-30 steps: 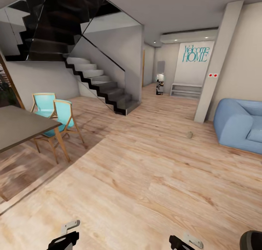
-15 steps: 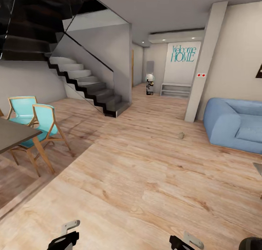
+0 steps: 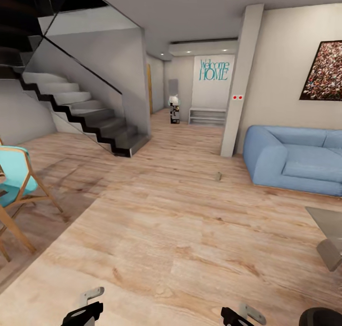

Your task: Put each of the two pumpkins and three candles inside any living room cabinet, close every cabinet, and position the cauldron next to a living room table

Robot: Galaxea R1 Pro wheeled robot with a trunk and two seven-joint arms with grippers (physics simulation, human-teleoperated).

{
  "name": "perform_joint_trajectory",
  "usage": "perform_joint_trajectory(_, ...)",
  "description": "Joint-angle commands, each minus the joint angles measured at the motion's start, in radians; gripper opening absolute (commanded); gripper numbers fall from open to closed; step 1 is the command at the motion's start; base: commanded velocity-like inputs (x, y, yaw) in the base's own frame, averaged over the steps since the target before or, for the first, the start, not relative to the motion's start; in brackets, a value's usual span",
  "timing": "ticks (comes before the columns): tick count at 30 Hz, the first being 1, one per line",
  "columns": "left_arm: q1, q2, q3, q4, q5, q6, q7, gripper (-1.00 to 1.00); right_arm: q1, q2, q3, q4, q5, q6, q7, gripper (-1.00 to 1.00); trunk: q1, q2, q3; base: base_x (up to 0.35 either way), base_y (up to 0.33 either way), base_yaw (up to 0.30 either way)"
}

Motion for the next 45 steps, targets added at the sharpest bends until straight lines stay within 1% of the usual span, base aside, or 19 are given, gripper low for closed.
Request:
perform_joint_trajectory(1, 0.000, 0.000, 0.000, 0.000, 0.000, 0.000, 0.000, 1.00, 0.000, 0.000, 0.000, 0.000, 0.000, 0.000, 0.000, 1.00, 0.000, 0.000, 0.000, 0.295, 0.000, -0.277)
perform_joint_trajectory(17, 0.000, 0.001, 0.000, 0.000, 0.000, -0.001, 0.000, 1.00, 0.000, 0.000, 0.001, 0.000, 0.001, 0.000, 0.000, 1.00, 0.000, 0.000, -0.005, 0.291, 0.010, -0.260)
perform_joint_trajectory(34, 0.000, 0.001, 0.000, 0.000, 0.000, -0.002, 0.000, 1.00, 0.000, 0.006, 0.002, 0.000, 0.007, -0.001, 0.000, 1.00, 0.000, 0.000, -0.006, 0.285, 0.040, -0.014)
perform_joint_trajectory(45, 0.000, -0.004, -0.001, 0.000, 0.000, -0.002, 0.000, 1.00, 0.000, 0.003, 0.002, -0.001, 0.009, -0.001, 0.000, 1.00, 0.000, 0.000, -0.006, 0.251, 0.000, 0.000)
